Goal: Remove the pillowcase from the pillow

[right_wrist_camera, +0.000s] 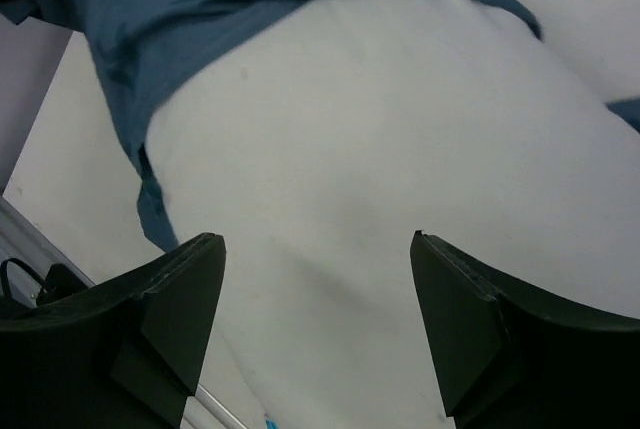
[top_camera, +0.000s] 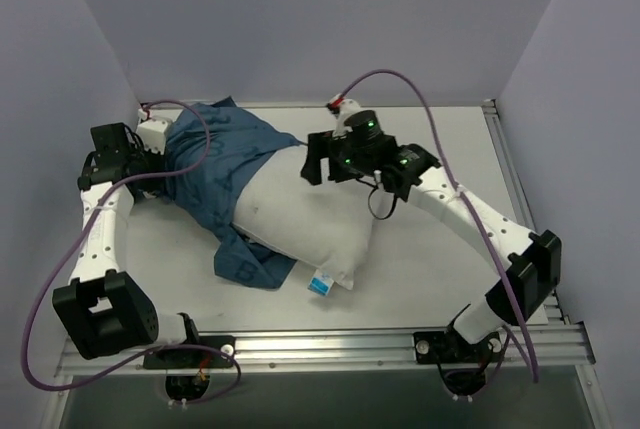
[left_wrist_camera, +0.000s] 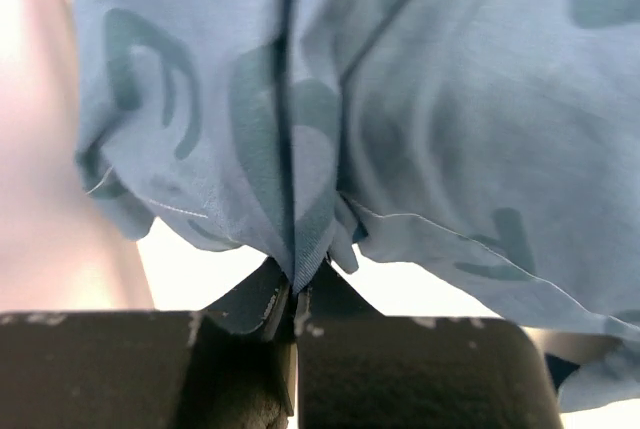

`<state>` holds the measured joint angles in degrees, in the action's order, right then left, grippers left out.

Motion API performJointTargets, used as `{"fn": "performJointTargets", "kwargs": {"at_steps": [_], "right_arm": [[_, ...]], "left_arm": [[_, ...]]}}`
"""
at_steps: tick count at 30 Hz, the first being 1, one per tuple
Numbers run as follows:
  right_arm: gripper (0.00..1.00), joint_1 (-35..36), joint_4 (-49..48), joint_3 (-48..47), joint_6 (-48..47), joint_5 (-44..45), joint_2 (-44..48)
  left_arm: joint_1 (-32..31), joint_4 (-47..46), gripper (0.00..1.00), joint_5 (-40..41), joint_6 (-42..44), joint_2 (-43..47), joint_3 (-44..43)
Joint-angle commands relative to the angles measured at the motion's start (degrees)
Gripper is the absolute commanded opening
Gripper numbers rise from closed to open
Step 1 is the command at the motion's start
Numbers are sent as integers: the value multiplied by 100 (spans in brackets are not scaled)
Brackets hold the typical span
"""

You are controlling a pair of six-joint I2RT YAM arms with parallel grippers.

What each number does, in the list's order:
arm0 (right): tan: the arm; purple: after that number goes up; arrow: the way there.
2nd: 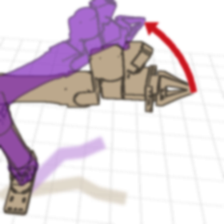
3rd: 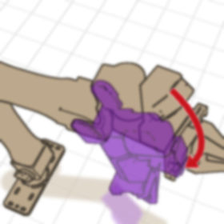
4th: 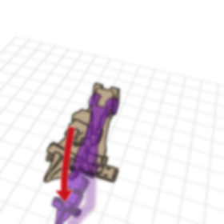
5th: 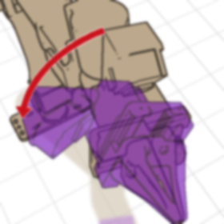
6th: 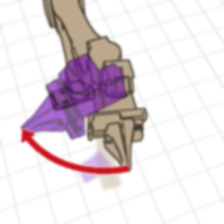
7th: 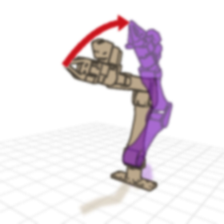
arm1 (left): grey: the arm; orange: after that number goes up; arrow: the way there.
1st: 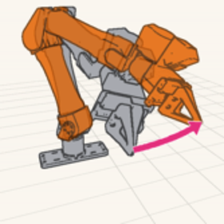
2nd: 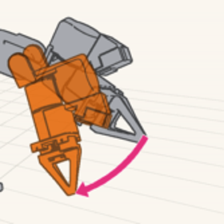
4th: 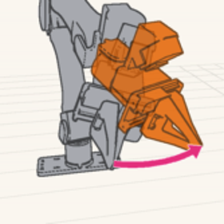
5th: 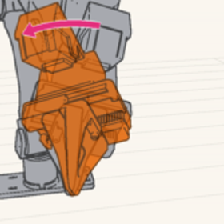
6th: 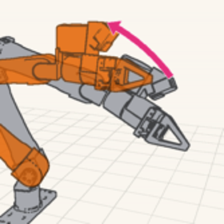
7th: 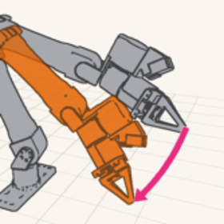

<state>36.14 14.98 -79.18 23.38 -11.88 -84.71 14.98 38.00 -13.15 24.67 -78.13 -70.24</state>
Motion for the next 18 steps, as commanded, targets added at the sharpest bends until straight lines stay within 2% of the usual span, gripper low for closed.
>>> {"fn": "performJointTargets", "kwargs": {"at_steps": [1, 2, 8, 9, 10, 15, 18], "right_arm": [[77, 770, 714, -939, -806, 1169, -791], [82, 902, 856, -1151, -887, 1414, -984], [84, 1615, 1735, -2321, -1291, 2199, -2356], [98, 1659, 1780, -2400, -1326, 2181, -2627], [100, 1712, 1867, -2470, -1344, 2181, -2760], [100, 1677, 2131, -2024, -1143, 3084, -3490], [100, 1554, 2000, -1462, -985, 3026, -3475]], "left_arm": [[-311, 32, 2, -338, -146, 289, -324], [-338, 24, 2, -320, -164, 315, -315], [-408, -3, 2, -206, -164, 342, -122], [-417, 6, 2, -188, -164, 333, -113], [-417, 15, 2, -145, -190, 325, -113], [-409, -11, 2, 49, -216, 351, -166], [-408, -99, 2, 189, -287, 342, -192]]}}
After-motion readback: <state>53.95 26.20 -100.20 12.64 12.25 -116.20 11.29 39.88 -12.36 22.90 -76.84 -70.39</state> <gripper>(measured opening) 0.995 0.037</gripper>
